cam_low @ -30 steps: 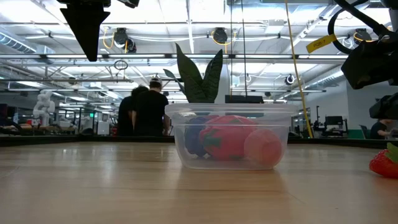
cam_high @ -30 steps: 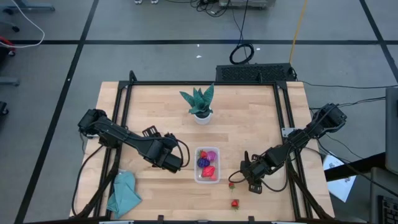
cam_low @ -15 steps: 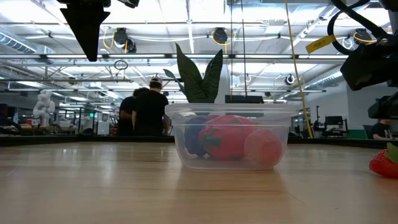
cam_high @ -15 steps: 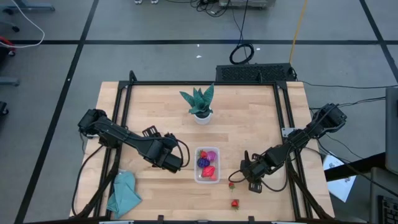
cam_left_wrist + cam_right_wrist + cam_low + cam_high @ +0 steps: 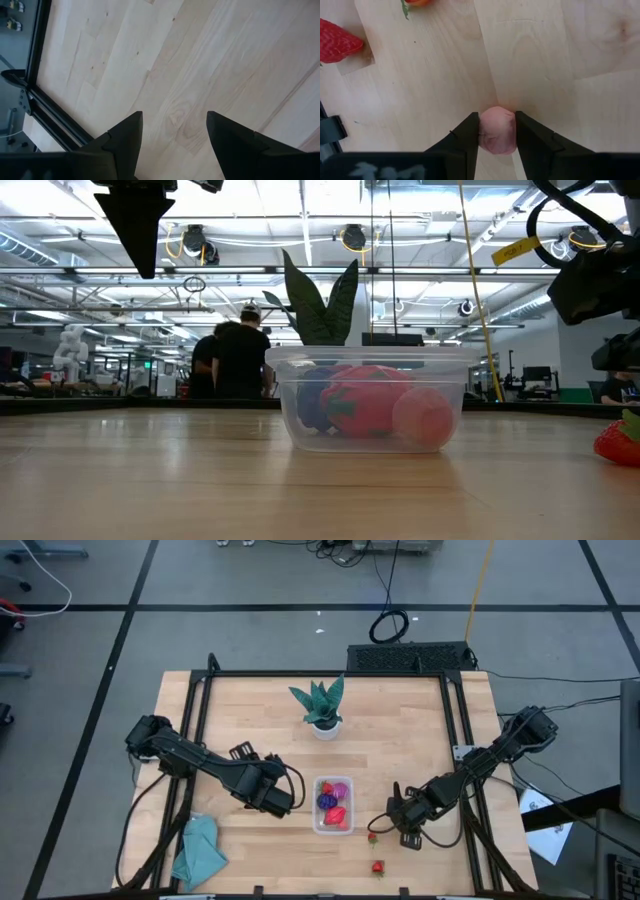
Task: Pick and placing Produce into tupperware
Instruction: Put the pink peach into the transparent bin
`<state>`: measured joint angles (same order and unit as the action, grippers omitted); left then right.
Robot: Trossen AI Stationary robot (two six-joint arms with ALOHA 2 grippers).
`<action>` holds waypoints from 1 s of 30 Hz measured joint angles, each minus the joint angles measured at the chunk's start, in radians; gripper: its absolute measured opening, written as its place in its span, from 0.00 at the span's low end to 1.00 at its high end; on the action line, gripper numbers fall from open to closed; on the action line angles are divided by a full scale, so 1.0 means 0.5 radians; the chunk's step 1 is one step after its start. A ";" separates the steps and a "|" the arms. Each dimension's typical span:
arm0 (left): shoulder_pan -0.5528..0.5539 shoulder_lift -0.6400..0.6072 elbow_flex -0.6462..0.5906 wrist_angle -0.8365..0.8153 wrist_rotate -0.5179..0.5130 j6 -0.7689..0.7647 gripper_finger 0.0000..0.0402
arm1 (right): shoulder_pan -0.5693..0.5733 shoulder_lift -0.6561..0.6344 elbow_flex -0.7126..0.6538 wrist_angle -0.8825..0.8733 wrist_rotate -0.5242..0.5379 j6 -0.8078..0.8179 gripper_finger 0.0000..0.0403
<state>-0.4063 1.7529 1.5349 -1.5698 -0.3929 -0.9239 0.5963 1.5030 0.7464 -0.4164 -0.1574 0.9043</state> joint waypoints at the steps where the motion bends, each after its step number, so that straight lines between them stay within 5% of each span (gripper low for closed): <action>1: 0.000 0.000 0.000 0.000 0.000 0.006 0.56 | -0.002 -0.018 0.001 -0.010 -0.017 0.000 0.26; 20: 0.000 0.000 0.000 -0.002 -0.003 0.096 0.56 | -0.103 -0.102 0.900 -0.915 0.210 -0.424 0.26; 30: 0.016 -0.063 0.000 -0.005 -0.124 0.346 0.56 | -0.374 0.202 1.265 -1.016 0.169 -0.957 0.26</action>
<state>-0.3981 1.7214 1.5349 -1.5722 -0.4552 -0.7509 0.4091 1.6038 1.3787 -0.9246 -0.0730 0.4259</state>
